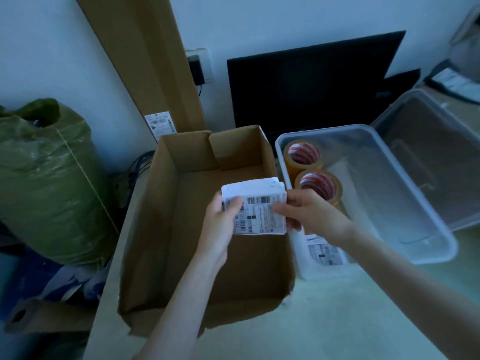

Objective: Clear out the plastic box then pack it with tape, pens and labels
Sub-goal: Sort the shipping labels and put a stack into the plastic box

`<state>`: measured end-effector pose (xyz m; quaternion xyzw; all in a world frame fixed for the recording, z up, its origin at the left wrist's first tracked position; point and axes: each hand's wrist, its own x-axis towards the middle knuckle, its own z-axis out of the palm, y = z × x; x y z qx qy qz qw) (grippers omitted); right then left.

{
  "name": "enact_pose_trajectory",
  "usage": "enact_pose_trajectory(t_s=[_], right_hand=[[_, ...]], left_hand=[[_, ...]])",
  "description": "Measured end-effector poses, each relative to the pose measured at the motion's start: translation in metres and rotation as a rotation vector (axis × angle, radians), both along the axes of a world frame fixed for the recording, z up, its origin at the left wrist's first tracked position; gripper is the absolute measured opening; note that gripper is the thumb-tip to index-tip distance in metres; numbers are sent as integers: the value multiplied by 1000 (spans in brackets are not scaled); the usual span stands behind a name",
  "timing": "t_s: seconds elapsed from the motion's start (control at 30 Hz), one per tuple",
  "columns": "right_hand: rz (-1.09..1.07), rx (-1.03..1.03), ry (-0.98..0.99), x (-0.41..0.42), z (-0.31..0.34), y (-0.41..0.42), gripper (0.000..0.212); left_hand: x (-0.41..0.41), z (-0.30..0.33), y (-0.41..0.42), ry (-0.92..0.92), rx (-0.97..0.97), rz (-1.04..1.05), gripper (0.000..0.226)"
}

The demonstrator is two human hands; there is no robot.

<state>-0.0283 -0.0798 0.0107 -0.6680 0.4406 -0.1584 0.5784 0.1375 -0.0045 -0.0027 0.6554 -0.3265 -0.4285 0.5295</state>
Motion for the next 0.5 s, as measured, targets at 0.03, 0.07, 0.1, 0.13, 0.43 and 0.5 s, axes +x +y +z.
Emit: enact_pose_trajectory(t_s=[0.03,0.07,0.1,0.13,0.43,0.5], right_hand=[[21,27,-17,-13,2,0,12],[39,44,-30,-28,3,-1,13],[54,49,-41,-43,3,-4,15],[60,59,-47,-58,2,-8,17],[131,250,100,-151,-23,-60,12],[179,282,197,-157,-33,-73,13]], left_hand=[[-11,4,0,-32,-2,-19,19],[-24,7,-1,-57,3,-44,18],[-37,8,-3,-84,9,-70,18],[-51,9,-5,-113,19,-96,16],[-120,-9,-18,-482,44,-99,10],[-123,-17,-18,-624,11,-25,10]])
